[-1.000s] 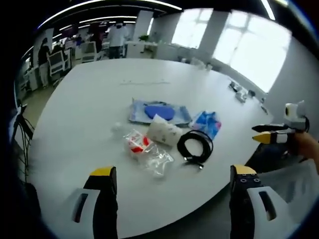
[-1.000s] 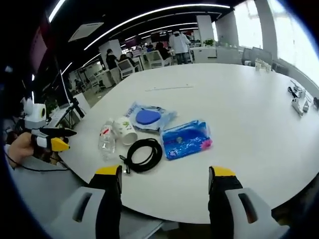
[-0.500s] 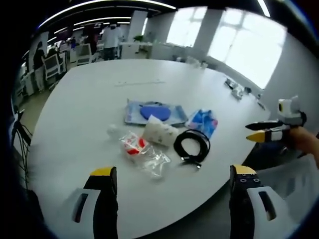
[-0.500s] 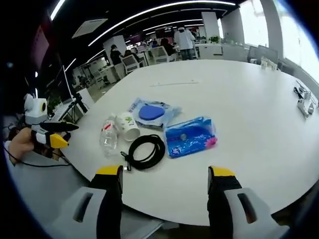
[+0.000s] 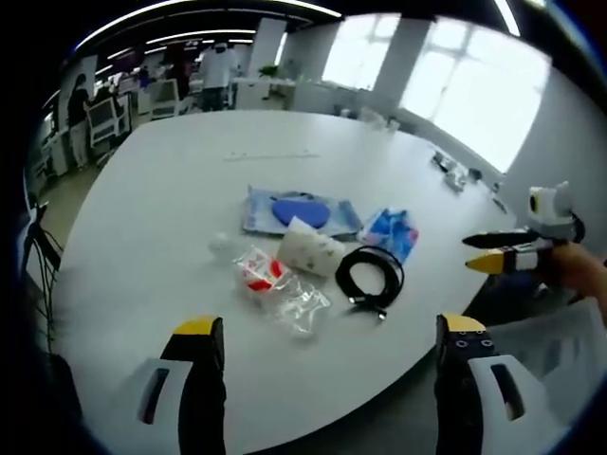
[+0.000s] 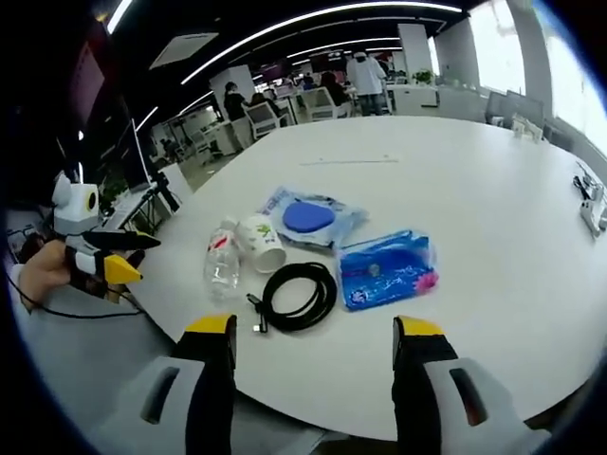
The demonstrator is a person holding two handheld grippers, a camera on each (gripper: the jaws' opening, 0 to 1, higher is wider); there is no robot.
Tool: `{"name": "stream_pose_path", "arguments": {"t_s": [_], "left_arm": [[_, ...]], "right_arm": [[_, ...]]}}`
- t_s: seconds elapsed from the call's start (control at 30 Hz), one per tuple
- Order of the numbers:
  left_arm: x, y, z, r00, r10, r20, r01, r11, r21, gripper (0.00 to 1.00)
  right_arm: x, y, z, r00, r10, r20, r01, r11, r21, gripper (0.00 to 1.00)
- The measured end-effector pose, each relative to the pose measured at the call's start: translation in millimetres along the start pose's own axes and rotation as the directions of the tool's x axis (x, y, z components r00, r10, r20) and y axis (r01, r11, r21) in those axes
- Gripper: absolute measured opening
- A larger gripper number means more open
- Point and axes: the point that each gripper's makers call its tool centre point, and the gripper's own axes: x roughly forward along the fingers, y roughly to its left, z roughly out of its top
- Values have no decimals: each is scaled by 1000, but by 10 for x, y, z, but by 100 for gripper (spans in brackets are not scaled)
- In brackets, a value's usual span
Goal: Arrange the tabletop items into an orderly group along one side of the table until the central work area is clear of visible clutter.
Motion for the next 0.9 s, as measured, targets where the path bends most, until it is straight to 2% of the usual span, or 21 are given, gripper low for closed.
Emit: {"name": "stream_pose_path", "arguments": {"t_s": [0.2, 0.47, 0.7, 0.9], "left_arm": [[-11, 9, 13, 1000, 1, 8, -1, 1000, -9, 89], [6, 31, -2, 1000, -3, 1, 3, 1000, -14, 88], [23, 66, 13, 1000, -8, 10, 8, 999, -37, 87], [36, 113, 16, 1000, -7, 15, 7, 999, -40, 87]], "right_arm": [[109, 178, -15, 999, 37, -15, -37, 999, -19, 64], [174, 314, -11, 996, 77, -37, -78, 996, -48, 64], [185, 398, 108, 993, 105, -53, -110, 988, -104, 64], [246, 464, 169, 992, 116, -53, -121, 986, -117, 64]]}}
